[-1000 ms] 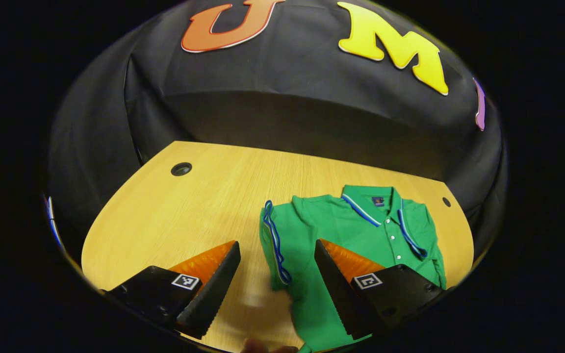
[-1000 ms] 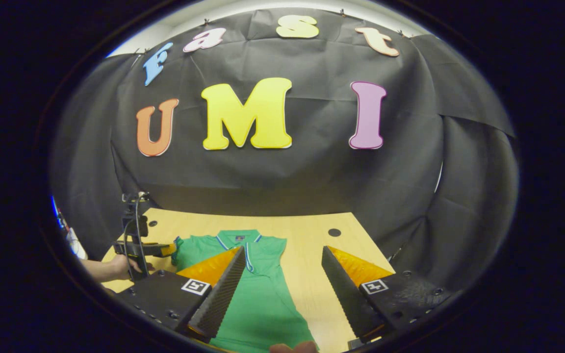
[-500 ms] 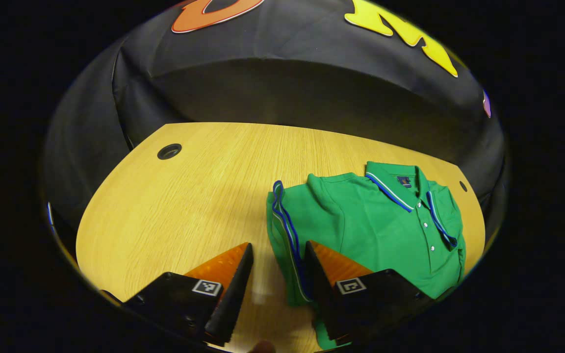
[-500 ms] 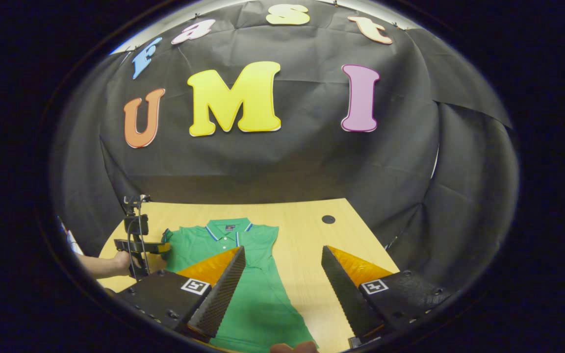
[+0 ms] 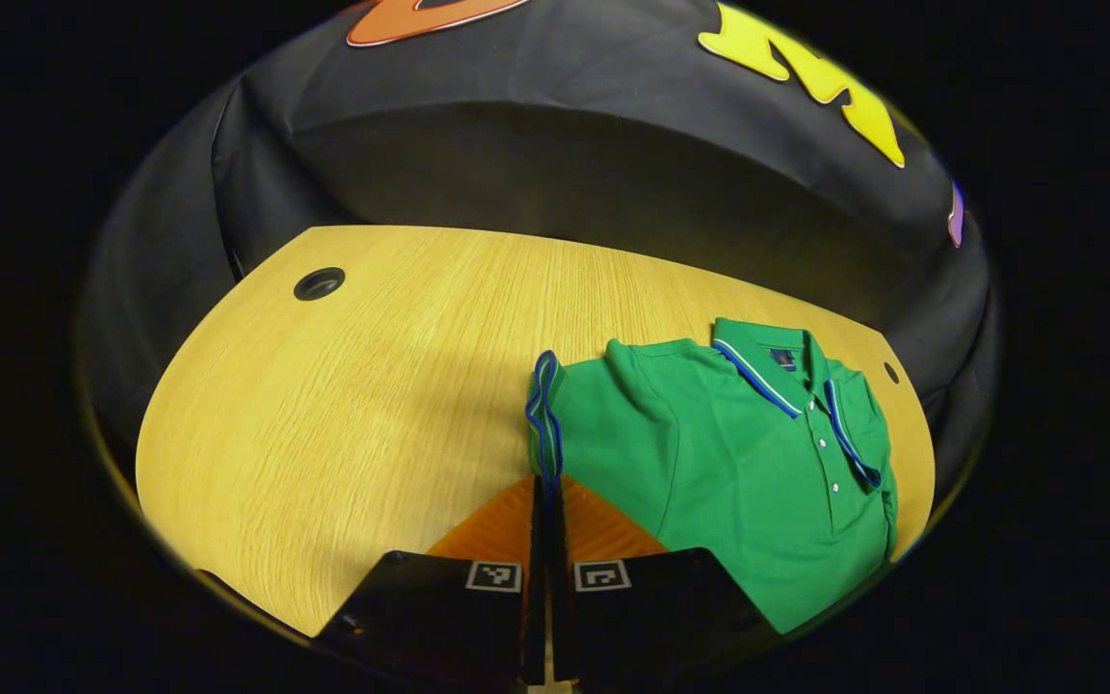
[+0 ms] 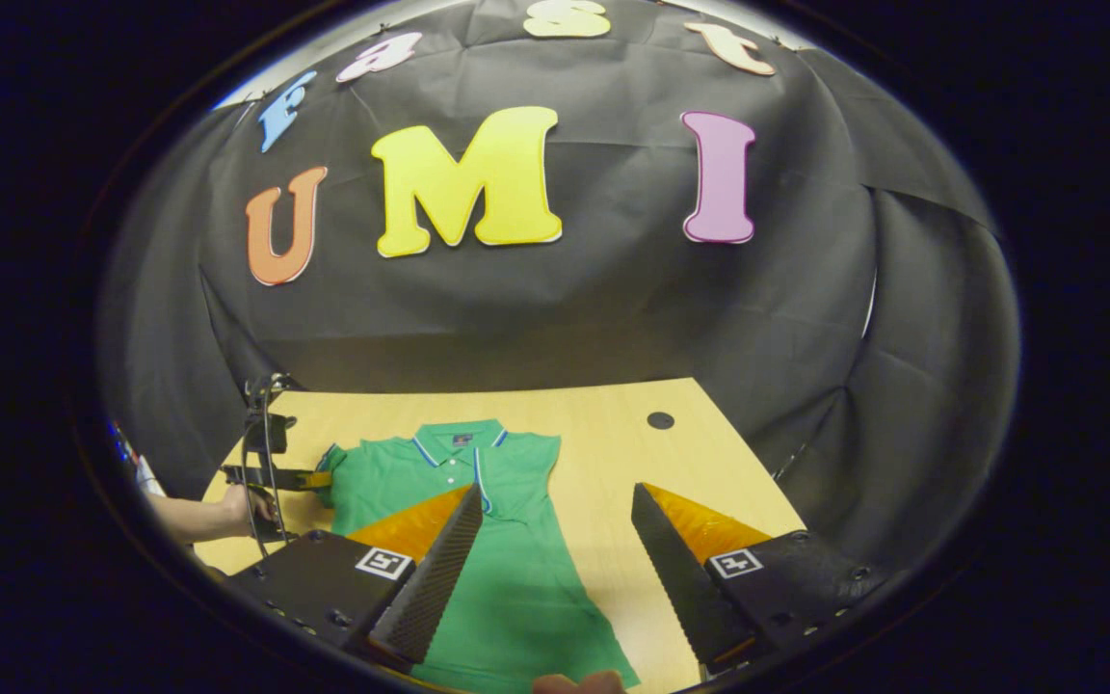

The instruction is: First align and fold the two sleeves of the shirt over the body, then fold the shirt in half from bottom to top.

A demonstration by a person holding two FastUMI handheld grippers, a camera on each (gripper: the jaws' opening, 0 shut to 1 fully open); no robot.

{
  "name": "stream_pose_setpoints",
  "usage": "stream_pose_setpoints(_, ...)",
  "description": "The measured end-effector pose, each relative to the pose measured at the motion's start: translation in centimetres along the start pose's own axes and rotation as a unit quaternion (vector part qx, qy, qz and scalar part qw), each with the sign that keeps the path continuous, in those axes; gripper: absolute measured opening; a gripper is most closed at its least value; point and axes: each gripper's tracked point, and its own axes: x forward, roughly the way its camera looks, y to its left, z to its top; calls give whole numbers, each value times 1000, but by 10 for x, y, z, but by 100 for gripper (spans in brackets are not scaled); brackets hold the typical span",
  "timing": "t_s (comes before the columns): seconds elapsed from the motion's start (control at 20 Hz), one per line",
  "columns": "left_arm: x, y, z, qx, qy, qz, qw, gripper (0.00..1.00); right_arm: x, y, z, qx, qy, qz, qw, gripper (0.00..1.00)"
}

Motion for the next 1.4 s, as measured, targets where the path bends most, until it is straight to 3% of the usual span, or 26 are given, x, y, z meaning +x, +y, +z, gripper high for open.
stream_pose_setpoints(0.35,-23,-16,23,-18,-17,-16,1000,3,-5,2,5,-3,-14,1,1000,96)
stream_pose_setpoints(0.85,-50,-100,60,-9,-42,-50,998,3,-30,-19,23,-7,-55,-14,998,95)
stream_pose_setpoints(1.25,-31,-195,55,19,-27,-59,998,4,-55,-77,18,18,-62,-57,996,92)
stream_pose_setpoints(1.4,-17,-220,47,22,-18,-64,998,6,-59,-97,12,25,-58,-73,995,95)
